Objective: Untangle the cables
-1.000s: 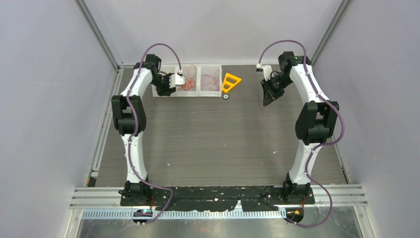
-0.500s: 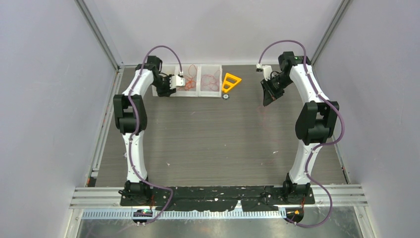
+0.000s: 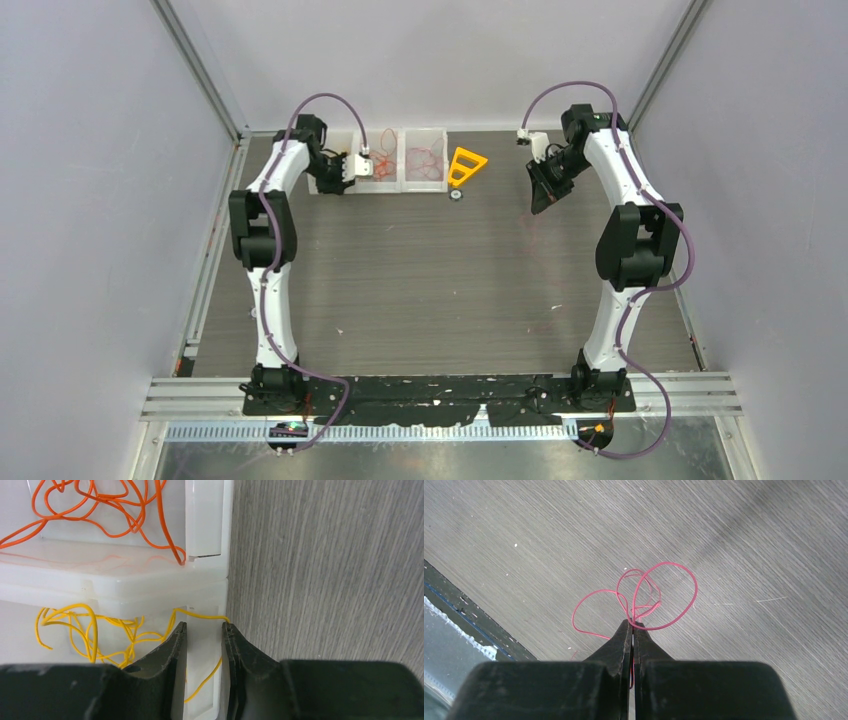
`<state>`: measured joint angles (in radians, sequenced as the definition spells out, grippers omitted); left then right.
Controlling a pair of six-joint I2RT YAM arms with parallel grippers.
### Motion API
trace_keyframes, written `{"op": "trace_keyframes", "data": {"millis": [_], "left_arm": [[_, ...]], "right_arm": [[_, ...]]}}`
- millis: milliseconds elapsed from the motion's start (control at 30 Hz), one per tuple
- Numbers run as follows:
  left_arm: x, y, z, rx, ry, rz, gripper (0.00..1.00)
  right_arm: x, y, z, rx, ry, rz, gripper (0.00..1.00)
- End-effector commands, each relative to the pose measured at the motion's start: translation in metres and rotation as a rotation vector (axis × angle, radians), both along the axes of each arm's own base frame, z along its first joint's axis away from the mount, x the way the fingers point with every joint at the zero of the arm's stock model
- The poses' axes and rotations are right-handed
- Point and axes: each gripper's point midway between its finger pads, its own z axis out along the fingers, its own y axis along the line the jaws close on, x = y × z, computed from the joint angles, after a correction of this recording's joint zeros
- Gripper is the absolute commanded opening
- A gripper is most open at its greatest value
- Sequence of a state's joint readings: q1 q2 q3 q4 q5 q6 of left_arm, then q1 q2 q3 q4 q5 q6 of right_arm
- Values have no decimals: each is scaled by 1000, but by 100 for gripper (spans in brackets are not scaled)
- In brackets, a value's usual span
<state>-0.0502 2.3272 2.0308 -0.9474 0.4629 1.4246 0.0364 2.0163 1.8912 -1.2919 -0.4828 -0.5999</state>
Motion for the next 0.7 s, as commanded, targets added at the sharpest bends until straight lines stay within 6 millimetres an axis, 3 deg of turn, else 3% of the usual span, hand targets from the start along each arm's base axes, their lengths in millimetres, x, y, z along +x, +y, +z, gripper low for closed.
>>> {"op": "trace_keyframes", "data": {"millis": [0,133,167,267,367,467,667], "left_arm": [[-1,-10,45,-53,-74,-69,15],[-2,-13,55,-68,-71,-89,14],[-2,-13,56,-68,-69,-87,18],[-2,-13,63,-75,-79,-78,44],[-4,-12,69,-83,-91,-81,57],[-9,-13,70,-88,-91,-100,63],[-5,-2,47,-24,-84,-89,67]], "right_arm": [[7,1,12,5,-37,4,6],[7,1,13,7,-37,5,5],[7,1,13,7,-38,4,5],[6,1,14,7,-39,7,5],[6,2,15,10,-42,7,6],[5,2,14,13,-36,9,5],[6,2,14,16,-37,8,5]]}}
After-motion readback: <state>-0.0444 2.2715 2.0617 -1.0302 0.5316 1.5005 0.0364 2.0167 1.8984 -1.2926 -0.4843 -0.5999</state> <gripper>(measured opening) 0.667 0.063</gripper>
